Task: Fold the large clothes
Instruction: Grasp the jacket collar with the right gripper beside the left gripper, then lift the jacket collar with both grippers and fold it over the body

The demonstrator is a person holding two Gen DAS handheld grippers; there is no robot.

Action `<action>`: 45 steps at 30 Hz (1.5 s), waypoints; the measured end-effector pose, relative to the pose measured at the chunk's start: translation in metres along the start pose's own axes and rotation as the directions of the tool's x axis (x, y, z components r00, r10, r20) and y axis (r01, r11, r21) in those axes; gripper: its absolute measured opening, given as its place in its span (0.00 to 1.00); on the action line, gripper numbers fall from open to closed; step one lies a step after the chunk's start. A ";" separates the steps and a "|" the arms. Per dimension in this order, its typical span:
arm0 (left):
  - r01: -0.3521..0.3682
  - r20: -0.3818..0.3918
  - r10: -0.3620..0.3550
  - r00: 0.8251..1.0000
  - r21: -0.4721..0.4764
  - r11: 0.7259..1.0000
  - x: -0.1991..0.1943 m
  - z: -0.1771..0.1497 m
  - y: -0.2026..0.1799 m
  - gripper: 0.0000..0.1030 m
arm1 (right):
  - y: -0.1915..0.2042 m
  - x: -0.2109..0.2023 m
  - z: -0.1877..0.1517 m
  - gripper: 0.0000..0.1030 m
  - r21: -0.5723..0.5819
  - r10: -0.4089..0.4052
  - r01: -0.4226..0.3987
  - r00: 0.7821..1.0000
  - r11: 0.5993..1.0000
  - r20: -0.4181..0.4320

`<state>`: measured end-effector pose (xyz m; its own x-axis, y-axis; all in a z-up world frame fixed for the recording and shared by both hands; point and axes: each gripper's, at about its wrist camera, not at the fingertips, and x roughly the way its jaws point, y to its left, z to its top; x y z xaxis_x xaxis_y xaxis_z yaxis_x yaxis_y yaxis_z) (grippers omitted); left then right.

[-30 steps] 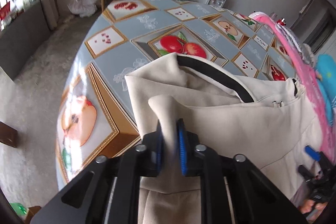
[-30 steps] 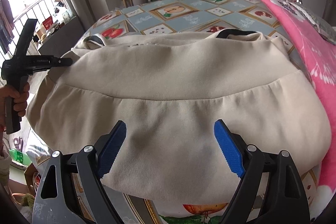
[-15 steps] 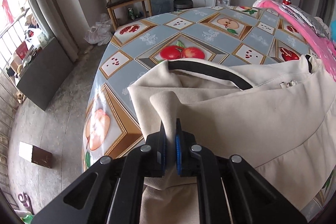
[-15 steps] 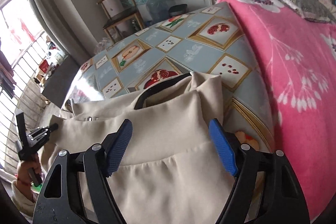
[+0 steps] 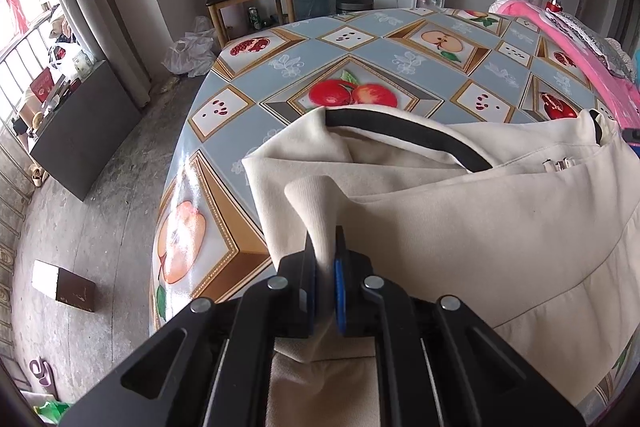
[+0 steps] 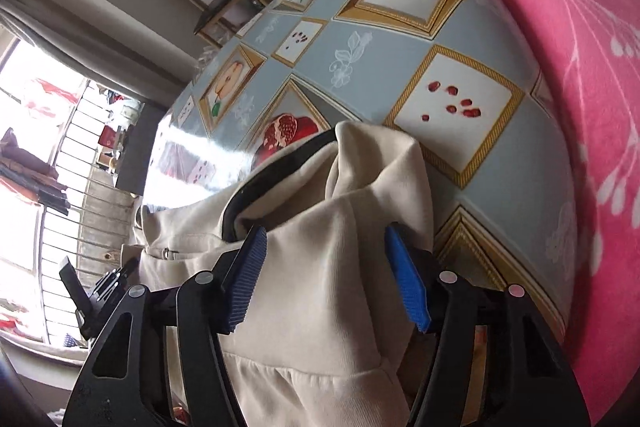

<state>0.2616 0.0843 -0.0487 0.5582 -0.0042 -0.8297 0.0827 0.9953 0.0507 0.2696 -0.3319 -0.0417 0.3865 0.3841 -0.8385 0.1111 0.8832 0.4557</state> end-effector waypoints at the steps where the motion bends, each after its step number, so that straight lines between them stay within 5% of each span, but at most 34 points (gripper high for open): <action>1: 0.001 0.000 -0.001 1.000 -0.002 1.000 0.000 0.000 0.000 0.07 | 0.003 -0.001 -0.004 0.57 -0.017 -0.002 0.002 1.000 1.000 -0.016; 9: -0.009 -0.002 0.009 1.000 0.001 1.000 0.001 -0.001 -0.001 0.07 | 0.018 0.010 -0.002 0.57 -0.084 -0.061 0.056 0.996 0.995 -0.060; 13: -0.014 -0.004 0.014 1.000 -0.004 1.000 0.001 0.000 -0.001 0.07 | 0.025 0.016 0.001 0.49 -0.105 -0.111 0.105 0.992 0.989 -0.057; 20: -0.020 -0.004 0.020 1.000 0.001 1.000 0.001 0.000 -0.001 0.07 | 0.051 0.007 -0.016 0.33 -0.253 -0.250 0.236 0.968 0.938 -0.023; 29: -0.022 -0.004 0.022 1.000 0.003 1.000 0.002 0.000 -0.002 0.07 | 0.052 0.017 -0.016 0.31 -0.272 -0.336 0.322 0.942 0.907 -0.007; 45: -0.029 -0.002 0.029 1.000 0.010 1.000 0.001 0.000 -0.003 0.07 | 0.091 0.015 -0.033 0.07 -0.386 -0.506 0.528 0.846 0.756 0.167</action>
<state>0.2624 0.0810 -0.0499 0.5590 0.0250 -0.8288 0.0750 0.9939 0.0806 0.2553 -0.2373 -0.0229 0.4236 -0.1664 -0.8904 -0.0654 0.9748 -0.2133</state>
